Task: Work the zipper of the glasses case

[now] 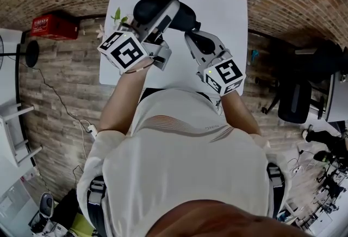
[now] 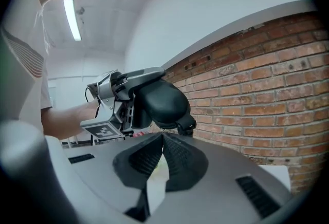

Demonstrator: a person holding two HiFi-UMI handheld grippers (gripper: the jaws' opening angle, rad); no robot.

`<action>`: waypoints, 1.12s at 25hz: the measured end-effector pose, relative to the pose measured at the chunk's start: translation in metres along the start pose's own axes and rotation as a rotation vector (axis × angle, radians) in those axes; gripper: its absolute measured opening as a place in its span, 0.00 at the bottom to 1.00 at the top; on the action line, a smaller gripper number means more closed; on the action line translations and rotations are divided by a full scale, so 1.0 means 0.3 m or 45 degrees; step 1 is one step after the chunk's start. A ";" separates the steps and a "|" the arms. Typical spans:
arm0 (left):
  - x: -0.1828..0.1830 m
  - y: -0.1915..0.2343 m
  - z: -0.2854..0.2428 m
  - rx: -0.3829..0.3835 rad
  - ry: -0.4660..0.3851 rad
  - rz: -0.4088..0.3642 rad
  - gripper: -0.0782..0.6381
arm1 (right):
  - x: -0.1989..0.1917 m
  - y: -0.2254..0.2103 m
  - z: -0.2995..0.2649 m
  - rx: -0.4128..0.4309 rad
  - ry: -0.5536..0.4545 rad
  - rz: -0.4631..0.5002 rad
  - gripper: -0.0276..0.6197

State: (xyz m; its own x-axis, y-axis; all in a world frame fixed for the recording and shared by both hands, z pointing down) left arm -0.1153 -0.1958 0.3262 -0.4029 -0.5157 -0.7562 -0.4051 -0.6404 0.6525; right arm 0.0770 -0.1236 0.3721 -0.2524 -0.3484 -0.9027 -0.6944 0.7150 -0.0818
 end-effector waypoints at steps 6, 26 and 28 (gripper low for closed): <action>-0.002 0.010 0.003 0.008 -0.001 -0.008 0.48 | -0.004 -0.004 -0.011 0.001 0.007 -0.001 0.13; -0.013 -0.004 0.013 0.018 0.119 -0.116 0.47 | -0.011 -0.057 -0.006 -0.120 0.066 0.078 0.13; -0.013 0.000 0.013 -0.003 0.162 -0.129 0.47 | -0.011 -0.060 -0.004 -0.121 0.071 0.105 0.13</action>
State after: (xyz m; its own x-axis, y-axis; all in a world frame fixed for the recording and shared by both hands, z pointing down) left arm -0.1170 -0.1917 0.3293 -0.2525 -0.5161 -0.8185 -0.4368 -0.6940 0.5723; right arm 0.0896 -0.1361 0.3770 -0.3466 -0.3262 -0.8795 -0.7298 0.6828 0.0344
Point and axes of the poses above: the fingertips, and each gripper's own axes: z backward along the fingers, y to its left, x out of its top, the point moved 10 cm from there along z, backward along the fingers, and after that the axes turned 13 degrees about y, right-handed, at the moved point
